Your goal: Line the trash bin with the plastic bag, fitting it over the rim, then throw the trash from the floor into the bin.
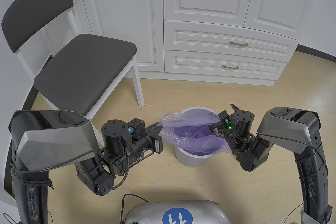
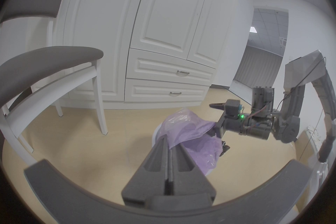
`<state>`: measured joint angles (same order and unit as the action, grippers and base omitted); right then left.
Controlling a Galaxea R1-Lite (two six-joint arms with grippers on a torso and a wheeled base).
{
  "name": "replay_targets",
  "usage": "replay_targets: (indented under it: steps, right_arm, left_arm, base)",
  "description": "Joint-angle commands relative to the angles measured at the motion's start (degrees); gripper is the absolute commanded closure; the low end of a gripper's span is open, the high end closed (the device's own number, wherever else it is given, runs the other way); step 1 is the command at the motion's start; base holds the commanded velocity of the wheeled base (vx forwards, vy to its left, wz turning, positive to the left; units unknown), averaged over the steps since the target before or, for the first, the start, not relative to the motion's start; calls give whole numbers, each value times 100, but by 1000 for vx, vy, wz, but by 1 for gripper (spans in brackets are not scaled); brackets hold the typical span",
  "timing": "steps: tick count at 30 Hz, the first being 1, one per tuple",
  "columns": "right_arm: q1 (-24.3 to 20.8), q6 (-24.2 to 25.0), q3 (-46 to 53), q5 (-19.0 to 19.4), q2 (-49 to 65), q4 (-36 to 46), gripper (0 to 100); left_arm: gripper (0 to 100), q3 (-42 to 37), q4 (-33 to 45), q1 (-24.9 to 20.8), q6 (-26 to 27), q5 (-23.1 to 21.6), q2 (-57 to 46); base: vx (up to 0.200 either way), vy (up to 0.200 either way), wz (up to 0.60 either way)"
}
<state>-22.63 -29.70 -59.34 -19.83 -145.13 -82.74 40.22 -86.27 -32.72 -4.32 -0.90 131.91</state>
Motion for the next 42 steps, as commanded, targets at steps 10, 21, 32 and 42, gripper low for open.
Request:
replay_targets:
  steps: [10,21,32,42]
  right_arm:
    - [100,254,63,103,160,258,0]
    - [153,254,195,234,178,399,0]
    - [-102,368,353,498,-86,662,0]
    - [-190,676,-192,516,-332,654,0]
  left_arm:
    - [100,171,234,-736,-280,846,-386]
    - [100,56,752,-165,-280,380,300]
    - [100,311,743,108,-298,248,599]
    - [100,320,647,152,-395,213,634]
  base:
    - [0,0,0]
    - [0,0,0]
    - [0,0,0]
    - [0,0,0]
